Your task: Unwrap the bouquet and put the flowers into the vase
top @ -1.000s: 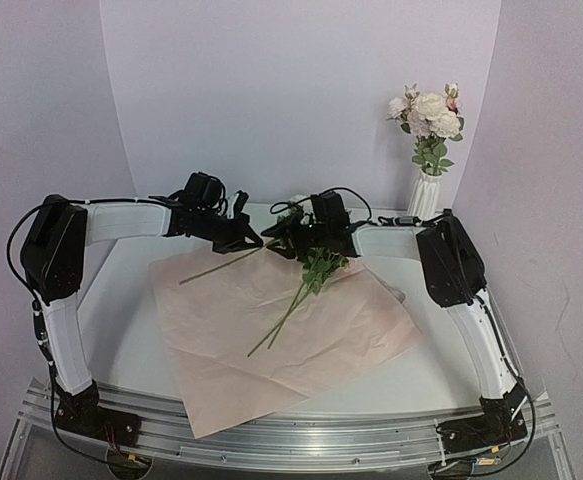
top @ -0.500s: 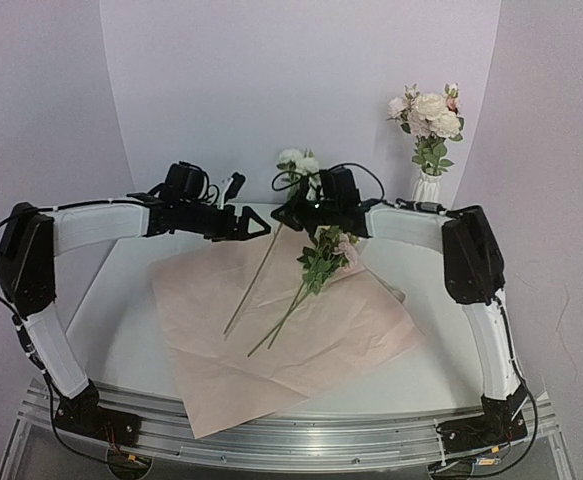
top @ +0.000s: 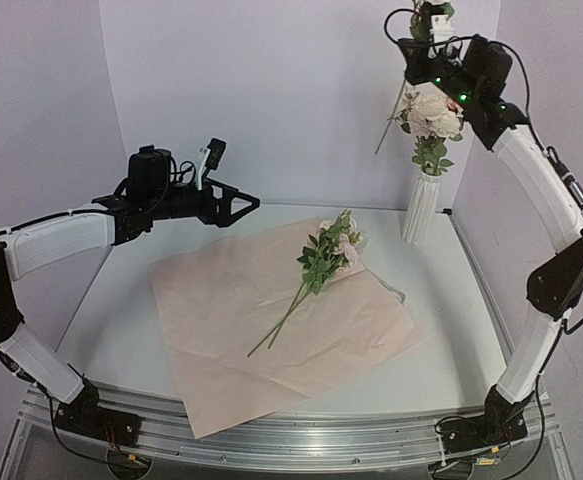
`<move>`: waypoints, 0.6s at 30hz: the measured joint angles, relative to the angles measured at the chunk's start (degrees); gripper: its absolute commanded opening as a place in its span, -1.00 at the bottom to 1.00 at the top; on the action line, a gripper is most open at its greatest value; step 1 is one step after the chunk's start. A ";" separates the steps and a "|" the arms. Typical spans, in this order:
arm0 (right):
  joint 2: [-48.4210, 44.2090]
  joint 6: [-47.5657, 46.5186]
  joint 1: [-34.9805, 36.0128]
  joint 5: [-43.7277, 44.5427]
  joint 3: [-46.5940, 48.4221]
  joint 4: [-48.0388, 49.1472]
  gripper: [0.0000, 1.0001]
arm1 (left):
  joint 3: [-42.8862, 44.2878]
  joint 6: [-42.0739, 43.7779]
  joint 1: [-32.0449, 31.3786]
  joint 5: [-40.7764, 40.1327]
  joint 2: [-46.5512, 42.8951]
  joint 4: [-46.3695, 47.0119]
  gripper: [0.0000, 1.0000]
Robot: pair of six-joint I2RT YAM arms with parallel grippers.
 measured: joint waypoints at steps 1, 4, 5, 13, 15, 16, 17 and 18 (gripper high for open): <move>0.27 -3.12 -1.24 1.64 1.45 -0.57 -1.00 | -0.40 0.28 -0.01 -0.16 0.04 -0.08 0.99; 2.53 -10.65 -2.62 5.34 5.57 -2.14 -1.00 | -0.63 1.07 0.00 -0.47 0.10 -0.06 0.99; 3.48 -12.46 -2.81 6.18 6.54 -2.48 -1.00 | -0.63 1.19 0.00 -0.58 0.10 -0.03 0.99; 8.63 -18.09 -4.76 10.45 5.56 -6.56 -1.00 | -0.63 2.44 0.00 -1.43 0.17 -0.03 0.99; 8.63 -17.93 -5.46 10.82 4.30 -6.99 -1.00 | -0.63 2.54 0.00 -1.50 0.17 -0.03 0.99; 8.63 -17.59 -5.87 10.97 3.74 -7.08 -1.00 | -0.63 2.57 -0.01 -1.59 0.18 -0.04 0.99; 8.63 -17.17 -6.27 11.13 3.36 -7.08 -1.00 | -0.63 2.59 -0.01 -1.70 0.19 -0.05 0.99; 8.63 -16.77 -6.63 11.24 3.07 -7.08 -1.00 | -0.63 2.61 0.00 -1.79 0.20 -0.04 0.99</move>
